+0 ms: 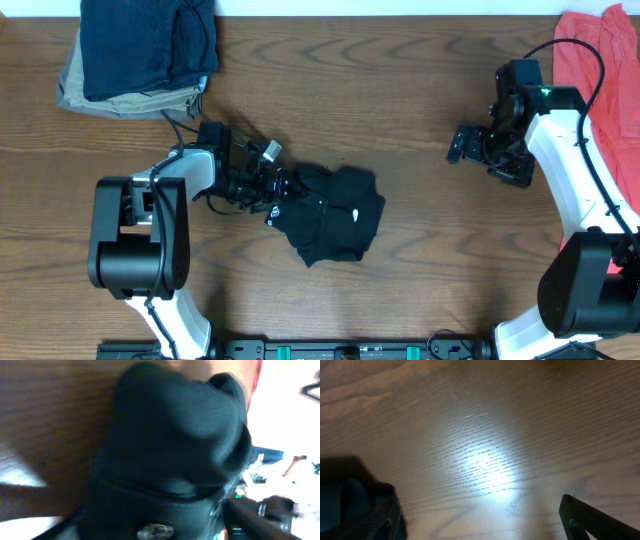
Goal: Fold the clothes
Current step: 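Grasp the folded black t-shirt bundle's left edge with the left gripper, then carry the black t-shirt with the left gripper onto the top-left clothes stack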
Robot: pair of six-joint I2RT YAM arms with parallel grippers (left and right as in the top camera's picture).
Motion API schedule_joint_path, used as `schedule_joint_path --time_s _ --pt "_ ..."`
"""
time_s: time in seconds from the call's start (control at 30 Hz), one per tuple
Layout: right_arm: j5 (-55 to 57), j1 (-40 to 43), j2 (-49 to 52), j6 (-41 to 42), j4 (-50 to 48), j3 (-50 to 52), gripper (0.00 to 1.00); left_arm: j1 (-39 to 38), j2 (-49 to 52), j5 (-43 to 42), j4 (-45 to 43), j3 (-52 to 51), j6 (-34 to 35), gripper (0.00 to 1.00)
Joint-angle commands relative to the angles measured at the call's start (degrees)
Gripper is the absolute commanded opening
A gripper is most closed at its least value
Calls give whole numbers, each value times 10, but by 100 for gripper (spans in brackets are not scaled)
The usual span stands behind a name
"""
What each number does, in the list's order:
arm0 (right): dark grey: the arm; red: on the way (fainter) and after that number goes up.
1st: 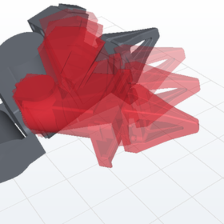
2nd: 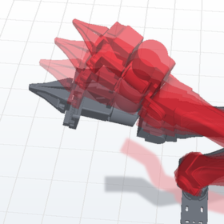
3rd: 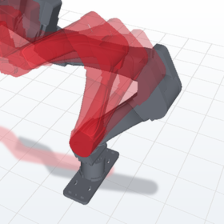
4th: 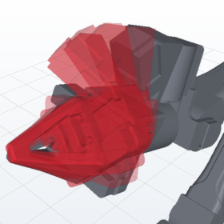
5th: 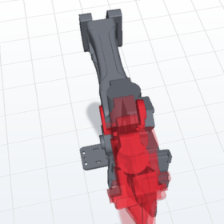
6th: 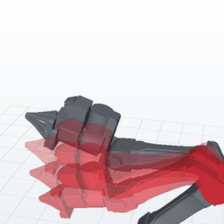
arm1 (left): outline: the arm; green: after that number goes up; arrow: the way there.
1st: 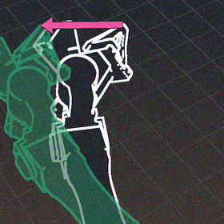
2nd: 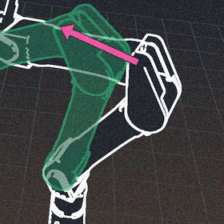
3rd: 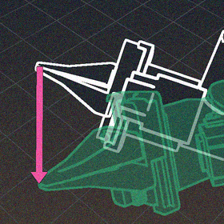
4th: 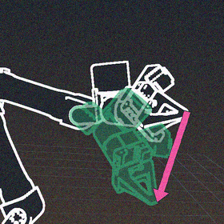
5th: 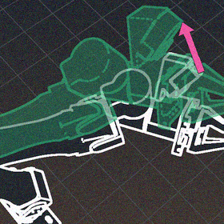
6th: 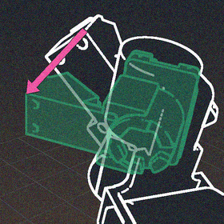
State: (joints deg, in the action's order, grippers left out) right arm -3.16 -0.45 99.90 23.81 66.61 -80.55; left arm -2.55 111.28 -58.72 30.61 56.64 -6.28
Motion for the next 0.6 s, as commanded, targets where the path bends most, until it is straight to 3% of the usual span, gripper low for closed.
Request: schedule_joint_path --time_s 0.0,0.03,0.17,0.37,0.57 --pt "4 0 -4 -5 0 -3 99 -2 19 43 -1 -5 -5 59" --pt "4 0 -4 -5 0 -3 99 -3 19 43 -1 -5 -5 46" --pt "3 0 -4 -5 0 -3 99 -11 19 43 -1 -5 -5 7" --pt "4 0 -4 -5 0 -3 99 -12 18 54 3 5 8 6" --pt "3 0 -4 -5 0 -3 99 -12 18 203 117 116 7 6"
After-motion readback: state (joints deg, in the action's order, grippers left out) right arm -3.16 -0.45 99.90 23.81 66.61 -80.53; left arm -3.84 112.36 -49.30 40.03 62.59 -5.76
